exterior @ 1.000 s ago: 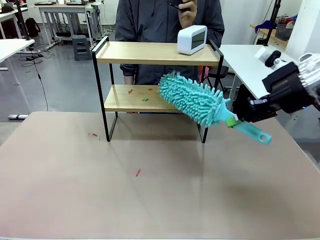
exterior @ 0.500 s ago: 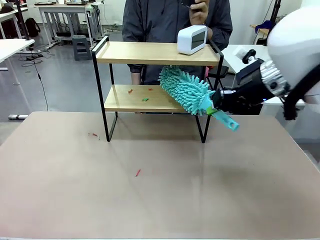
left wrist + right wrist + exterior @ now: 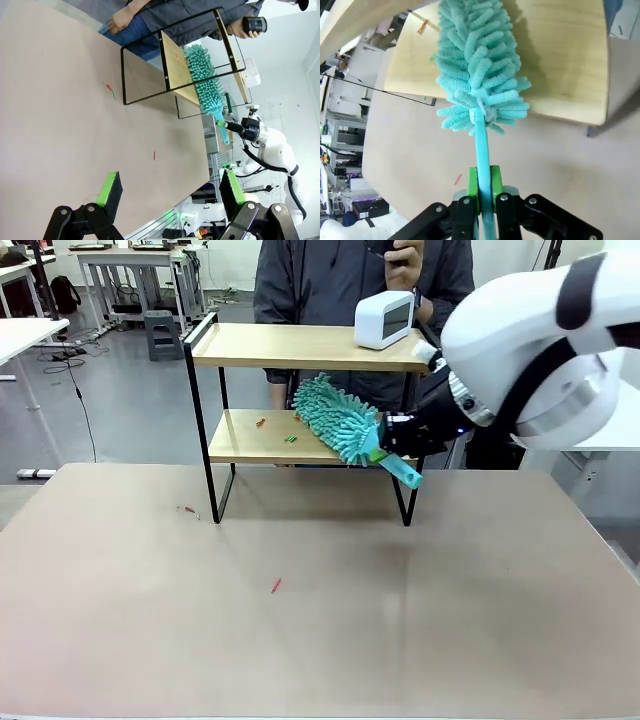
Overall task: Clean the shelf.
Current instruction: Clean the remaining tier of the Shelf with the Duster once objects are removed.
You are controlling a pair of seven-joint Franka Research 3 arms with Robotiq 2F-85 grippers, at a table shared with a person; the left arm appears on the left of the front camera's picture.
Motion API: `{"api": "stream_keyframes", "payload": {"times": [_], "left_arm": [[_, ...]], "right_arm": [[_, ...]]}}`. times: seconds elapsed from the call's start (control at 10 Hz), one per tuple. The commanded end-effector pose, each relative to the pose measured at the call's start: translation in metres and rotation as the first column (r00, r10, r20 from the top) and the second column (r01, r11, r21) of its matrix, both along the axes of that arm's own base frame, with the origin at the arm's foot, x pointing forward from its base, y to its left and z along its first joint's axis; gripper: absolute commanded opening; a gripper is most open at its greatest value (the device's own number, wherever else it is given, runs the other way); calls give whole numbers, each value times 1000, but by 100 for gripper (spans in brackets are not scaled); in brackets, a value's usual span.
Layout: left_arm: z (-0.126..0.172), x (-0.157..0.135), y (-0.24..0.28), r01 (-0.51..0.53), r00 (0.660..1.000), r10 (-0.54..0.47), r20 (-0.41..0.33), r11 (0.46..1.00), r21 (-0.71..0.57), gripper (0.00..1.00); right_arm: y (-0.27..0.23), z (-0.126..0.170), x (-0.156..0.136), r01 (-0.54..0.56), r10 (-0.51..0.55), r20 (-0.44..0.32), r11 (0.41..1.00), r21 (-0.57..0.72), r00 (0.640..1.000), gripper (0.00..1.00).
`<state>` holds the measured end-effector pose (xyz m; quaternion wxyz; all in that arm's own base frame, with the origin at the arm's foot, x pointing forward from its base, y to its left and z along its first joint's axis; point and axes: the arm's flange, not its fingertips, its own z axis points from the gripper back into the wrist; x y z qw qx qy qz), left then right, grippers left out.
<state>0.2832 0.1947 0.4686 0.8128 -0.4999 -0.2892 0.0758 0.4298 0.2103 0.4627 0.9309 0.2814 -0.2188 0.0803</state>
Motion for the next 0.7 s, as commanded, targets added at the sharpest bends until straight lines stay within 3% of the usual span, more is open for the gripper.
{"api": "stream_keyframes", "payload": {"times": [0.0, 0.3, 0.6], "left_arm": [[-1, 0, -1, 1, 1000, -1, 28, 1000, -8, 100], [-1, 0, -1, 1, 1000, -1, 28, 1000, -8, 100], [-1, 0, -1, 1, 1000, -1, 28, 1000, -8, 100]], "right_arm": [[18, 3, 15, -14, 14, 12, 999, 35, 1000, 12], [42, 0, 17, -168, 168, -19, 986, 10, 986, 12], [50, 1, 12, -313, 313, 7, 949, 22, 950, 12]]}}
